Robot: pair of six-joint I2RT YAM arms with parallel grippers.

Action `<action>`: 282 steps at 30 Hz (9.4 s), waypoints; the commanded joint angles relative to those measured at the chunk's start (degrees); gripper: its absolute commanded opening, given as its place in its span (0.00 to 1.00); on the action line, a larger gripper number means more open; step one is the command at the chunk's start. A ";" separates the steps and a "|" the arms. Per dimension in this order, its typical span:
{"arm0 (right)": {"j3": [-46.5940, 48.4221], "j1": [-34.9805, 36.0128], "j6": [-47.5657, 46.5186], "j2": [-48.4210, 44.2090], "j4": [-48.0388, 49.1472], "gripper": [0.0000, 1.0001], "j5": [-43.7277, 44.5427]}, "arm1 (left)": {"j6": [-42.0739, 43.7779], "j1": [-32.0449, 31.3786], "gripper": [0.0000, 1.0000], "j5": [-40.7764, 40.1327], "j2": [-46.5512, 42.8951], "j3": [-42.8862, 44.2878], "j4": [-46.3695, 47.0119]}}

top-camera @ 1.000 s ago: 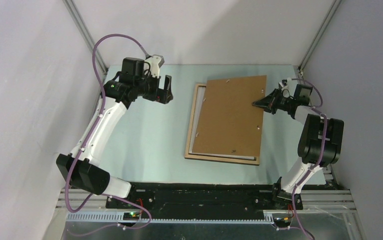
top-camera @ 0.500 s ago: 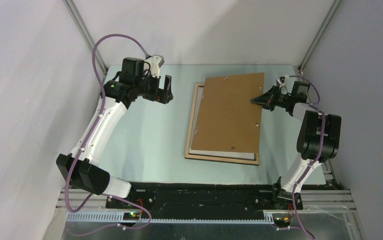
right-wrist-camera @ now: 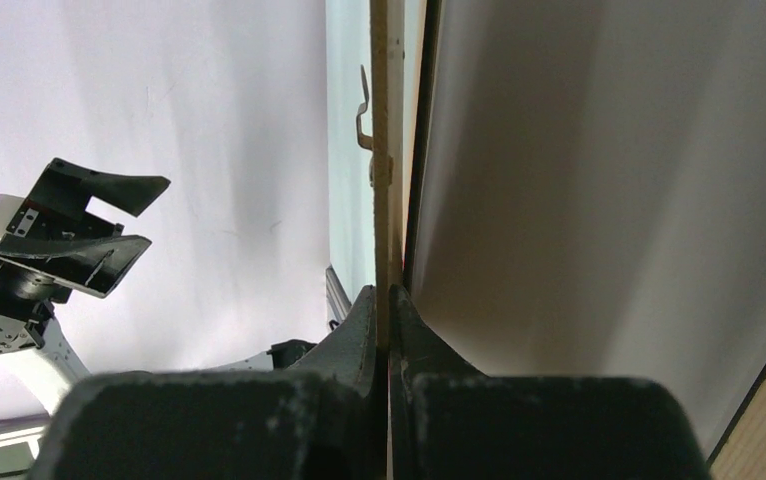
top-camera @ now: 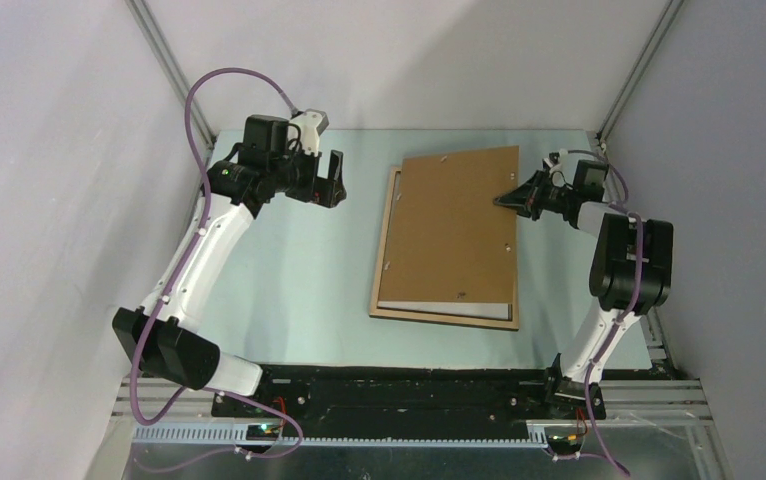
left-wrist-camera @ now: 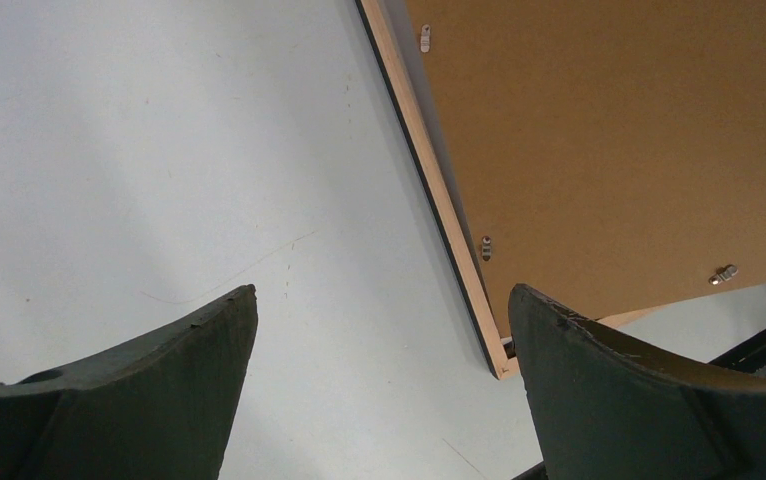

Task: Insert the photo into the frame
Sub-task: Place the photo frame item in the photo frame, then move the photo frame to the center of the board.

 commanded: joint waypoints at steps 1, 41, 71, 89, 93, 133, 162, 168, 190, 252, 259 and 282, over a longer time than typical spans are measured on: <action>3.38 0.41 1.70 0.72 2.31 0.00 -3.34 | 0.60 0.26 1.00 0.05 -2.04 -0.74 1.84; 4.90 1.51 -1.42 2.77 -2.73 0.00 -5.11 | 0.60 0.33 1.00 -0.04 -1.96 -0.94 1.78; 4.86 1.95 -1.96 4.72 -2.99 0.00 -4.75 | 0.77 0.31 1.00 -0.16 -2.01 -1.09 1.78; 4.95 2.14 -2.76 6.41 -1.90 0.00 -3.90 | 0.90 0.26 1.00 -0.17 -2.07 -1.25 1.80; 4.94 2.17 -2.97 6.92 -1.65 0.00 -3.60 | 0.95 0.33 1.00 -0.21 -2.15 -1.21 1.78; 13.75 8.68 -29.00 -0.60 -33.77 0.99 30.29 | 2.30 0.31 1.00 -1.00 -1.93 -1.54 1.81; 22.54 14.27 -35.69 3.15 -45.15 0.99 43.24 | 2.83 0.30 1.00 -1.08 -1.11 -2.01 1.77; 22.39 14.33 -36.96 1.76 -45.94 0.99 45.89 | 2.89 0.32 1.00 -1.49 0.20 -1.55 1.84; 17.09 13.52 -38.49 -4.37 -37.90 0.96 52.32 | -3.49 -0.33 1.00 -0.18 12.25 -0.18 4.77; 7.58 9.26 -39.29 1.44 -40.24 0.16 39.39 | -11.95 -9.81 0.18 8.40 37.61 -4.38 11.80; 6.11 13.01 -41.26 0.34 -41.35 0.11 38.18 | -8.16 -9.77 0.00 11.24 31.95 -12.80 11.80; 7.13 16.54 -39.77 -2.37 -37.69 0.63 41.95 | -1.16 -9.78 0.00 10.91 20.46 -23.05 9.68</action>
